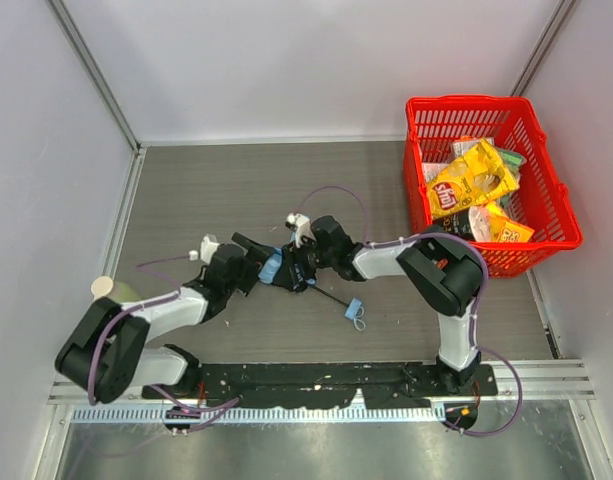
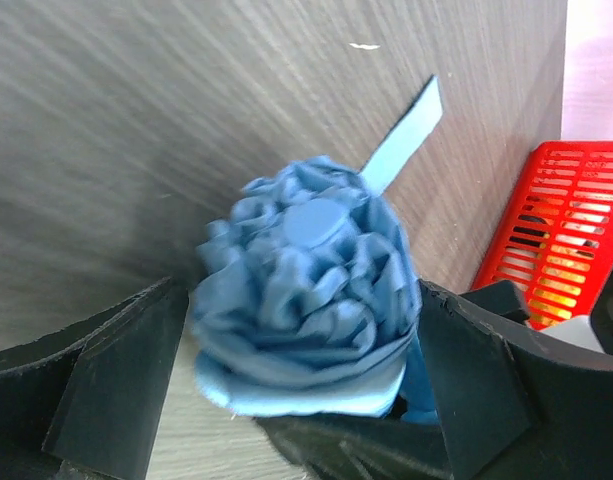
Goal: Put away the umbrella
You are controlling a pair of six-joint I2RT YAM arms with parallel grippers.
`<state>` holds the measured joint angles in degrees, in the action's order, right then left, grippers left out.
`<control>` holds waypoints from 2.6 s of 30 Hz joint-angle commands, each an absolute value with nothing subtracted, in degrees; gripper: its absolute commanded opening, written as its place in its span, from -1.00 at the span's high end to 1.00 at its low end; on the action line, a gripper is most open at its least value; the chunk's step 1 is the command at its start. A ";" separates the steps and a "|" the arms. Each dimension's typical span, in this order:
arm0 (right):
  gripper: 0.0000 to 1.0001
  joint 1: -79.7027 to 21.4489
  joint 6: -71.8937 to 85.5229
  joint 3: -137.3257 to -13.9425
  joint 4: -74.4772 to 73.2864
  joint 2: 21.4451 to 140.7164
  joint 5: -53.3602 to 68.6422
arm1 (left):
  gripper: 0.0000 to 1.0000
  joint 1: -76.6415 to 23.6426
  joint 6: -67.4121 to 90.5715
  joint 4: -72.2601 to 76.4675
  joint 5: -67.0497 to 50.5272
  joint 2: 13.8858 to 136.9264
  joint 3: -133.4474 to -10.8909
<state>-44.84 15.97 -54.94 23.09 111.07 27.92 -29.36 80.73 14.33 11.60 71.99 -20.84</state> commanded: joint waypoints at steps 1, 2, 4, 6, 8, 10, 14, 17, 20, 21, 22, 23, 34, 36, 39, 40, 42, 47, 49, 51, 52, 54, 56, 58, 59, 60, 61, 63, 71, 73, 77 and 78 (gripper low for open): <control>0.99 -44.39 20.30 -56.60 17.84 114.61 36.63 | -0.99 -30.23 78.58 14.50 9.84 79.70 -21.97; 0.99 -44.04 21.09 -56.69 18.36 115.04 37.35 | -0.99 -30.67 78.57 14.41 10.37 80.76 -22.49; 0.98 -43.16 21.36 -57.74 18.46 116.27 39.11 | -0.98 -31.02 78.49 14.76 10.02 83.22 -23.29; 0.99 -42.54 21.36 -58.53 18.02 117.24 40.43 | -0.76 -31.55 77.52 16.60 9.58 84.89 -23.73; 0.99 -42.28 21.18 -59.32 17.49 117.86 41.22 | -0.38 -31.47 77.17 19.49 8.44 86.13 -22.77; 0.99 -42.28 20.66 -59.33 16.70 117.60 40.78 | 0.05 -31.46 77.43 23.88 8.09 85.70 -20.40; 0.99 -42.36 19.43 -58.71 14.52 115.23 37.72 | 0.86 -31.46 77.52 23.48 6.16 84.11 -19.77; 0.99 -42.54 18.81 -58.71 11.61 112.42 31.57 | 1.00 -31.47 78.39 22.77 4.49 83.06 -19.78; 0.73 -43.94 16.36 -58.54 7.74 108.21 23.04 | 1.00 -31.46 81.03 20.22 3.34 81.57 -19.86; 0.46 -45.42 15.65 -58.10 7.65 107.41 19.98 | 1.00 -31.46 82.51 17.87 3.25 80.69 -20.39; 0.29 -46.22 14.34 -57.57 7.56 105.75 18.65 | 1.00 -31.46 83.75 15.23 3.16 80.16 -21.09; 0.11 -48.32 13.46 -57.39 7.30 105.04 14.80 | 1.00 -31.38 84.80 11.46 3.16 79.55 -22.31; -0.24 -67.39 0.89 -50.62 14.59 101.95 -20.02 | 1.00 -30.50 90.52 -5.98 5.45 78.92 -28.56; -0.26 -69.68 0.35 -51.15 14.77 103.79 -23.37 | 1.00 -30.59 91.75 -5.71 4.57 80.24 -28.56; -0.27 -71.28 -0.79 -50.37 15.73 104.76 -22.51 | 1.00 -30.50 92.11 -5.01 3.96 81.30 -28.56; -0.29 -71.37 -0.53 -49.40 16.25 104.77 -20.85 | 1.00 -30.41 92.02 -5.27 4.04 81.30 -28.74; -0.31 -71.37 -0.35 -48.43 16.96 104.94 -19.35 | 1.00 -30.32 91.93 -6.06 4.48 80.69 -28.48; -0.36 -71.37 -2.37 -47.20 17.75 103.45 -12.14 | 1.00 -30.15 92.02 -7.82 4.92 79.02 -28.21; -0.37 -71.37 -3.25 -49.12 15.22 104.41 -11.34 | 1.00 -30.23 92.37 -9.22 5.01 78.66 -28.48; -0.38 -71.37 -3.69 -50.71 14.94 104.85 -10.29 | 1.00 -30.23 93.16 -10.02 5.01 78.40 -28.30; -0.39 -71.45 -3.69 -51.76 14.16 105.46 -12.63 | 1.00 -30.23 93.60 -10.19 4.75 78.22 -28.21; -0.38 -71.54 -3.77 -56.67 6.98 110.45 -24.34 | 1.00 -30.23 94.04 -10.81 3.43 77.61 -28.13; -0.24 -71.54 -5.09 -58.80 6.06 113.10 -35.31 | 1.00 -30.23 94.65 -11.51 2.99 76.38 -28.04; 0.03 -71.37 -5.97 -56.70 9.38 112.77 -39.54 | 1.00 -30.23 95.27 -11.78 3.42 74.72 -27.25; 0.30 -70.93 -5.98 -55.30 9.93 112.68 -39.81 | 1.00 -30.15 95.53 -11.95 3.86 73.92 -26.99; 0.46 -70.75 -5.89 -54.67 10.89 112.68 -39.47 | 1.00 -30.23 95.97 -11.87 4.39 73.22 -26.37; 0.75 -69.88 -5.45 -54.23 10.81 112.85 -36.85 | 1.00 -30.23 96.32 -11.26 4.74 72.60 -25.76; 0.99 -68.21 -3.87 -53.53 10.55 113.12 -30.54 | 1.00 -30.23 96.33 -9.50 5.10 72.16 -24.70; 0.99 -58.37 3.76 -45.27 21.69 106.01 4.36 | -0.26 -30.23 86.94 -1.86 8.34 70.23 -22.24; 0.98 -55.12 6.84 -44.12 24.07 105.56 12.90 | -0.44 -30.23 84.30 -0.36 9.84 68.83 -21.01; 0.98 -50.10 12.98 -44.83 28.45 107.39 27.48 | -0.84 -30.23 78.50 -1.14 11.42 68.29 -22.23; 0.99 -48.53 14.14 -44.82 30.13 107.92 31.95 | -0.85 -30.23 77.44 -1.49 11.60 68.73 -22.50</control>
<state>-52.21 5.45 -46.59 28.49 105.06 12.45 -30.09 85.17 1.69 8.05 68.05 -22.83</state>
